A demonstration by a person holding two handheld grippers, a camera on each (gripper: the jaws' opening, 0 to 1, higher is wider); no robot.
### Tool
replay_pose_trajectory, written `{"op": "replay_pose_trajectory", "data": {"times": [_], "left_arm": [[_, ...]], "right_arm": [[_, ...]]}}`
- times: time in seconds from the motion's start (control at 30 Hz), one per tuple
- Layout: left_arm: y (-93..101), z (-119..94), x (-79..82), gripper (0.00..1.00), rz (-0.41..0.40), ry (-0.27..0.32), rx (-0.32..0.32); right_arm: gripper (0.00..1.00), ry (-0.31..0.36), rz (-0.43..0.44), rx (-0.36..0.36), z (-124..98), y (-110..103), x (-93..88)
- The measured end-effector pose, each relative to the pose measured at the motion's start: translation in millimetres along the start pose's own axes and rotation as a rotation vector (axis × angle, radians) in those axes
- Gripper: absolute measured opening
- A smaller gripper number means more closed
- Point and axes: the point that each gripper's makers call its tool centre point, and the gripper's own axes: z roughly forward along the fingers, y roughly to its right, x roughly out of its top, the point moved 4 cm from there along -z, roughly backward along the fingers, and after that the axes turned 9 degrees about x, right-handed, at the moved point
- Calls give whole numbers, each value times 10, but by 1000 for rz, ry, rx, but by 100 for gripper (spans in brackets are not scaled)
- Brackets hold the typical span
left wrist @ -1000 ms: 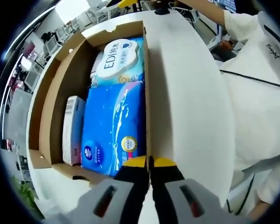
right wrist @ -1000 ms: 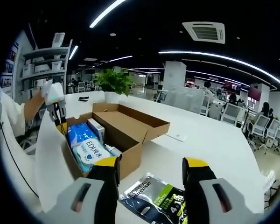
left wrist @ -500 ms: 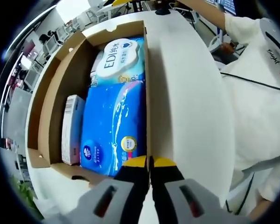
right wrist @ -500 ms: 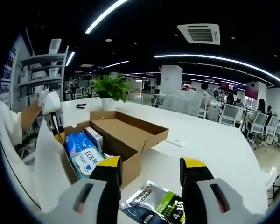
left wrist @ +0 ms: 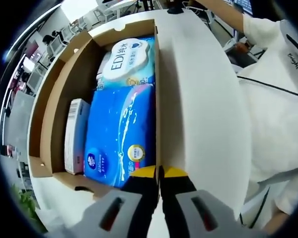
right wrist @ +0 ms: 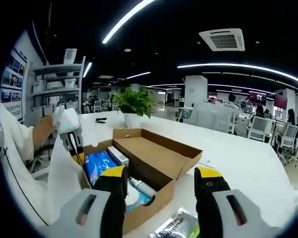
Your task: Operate the shoe box by opening the lid, removing the specified soft item, and placing it in the target area until the item is outside and the box remains undamaged.
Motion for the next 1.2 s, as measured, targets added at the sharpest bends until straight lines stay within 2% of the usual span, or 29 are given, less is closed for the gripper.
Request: {"op": "replay_pose_trajectory", "data": {"times": [0.17,0.23,0.3,0.33,0.53,0.67,0.9,1.0,1.1,1.2], "left_arm": [[15,7,-4,1,4,18,5],[18,5,-2,1,12,19,1],[10,7,-1,1,-2,16,-6],[9,8,-3,1,-4,18,-8],[16,13,-5,1,-2,27,-5],[20,21,-7,1,-7,44,-5],[14,15,1,1,4,52,-18],[11,15,8,1,-3,55,-26],[10,17,13,1,-13,53,-28],[10,19,16,1,-10,52,-26]], "right_arm": [[55,-49,-76,87,85,-121,11],[55,-120,-104,171,132,-190,-50],[56,-144,-107,164,151,-172,-70],[55,-164,-137,163,146,-163,-84],[55,-149,-157,157,91,-153,-17],[55,-171,-204,163,104,-156,2],[51,-197,-210,224,288,-213,52],[46,-267,-284,296,337,-269,3],[47,-303,-286,293,365,-244,-30],[48,-303,-262,317,354,-257,-32]]}}
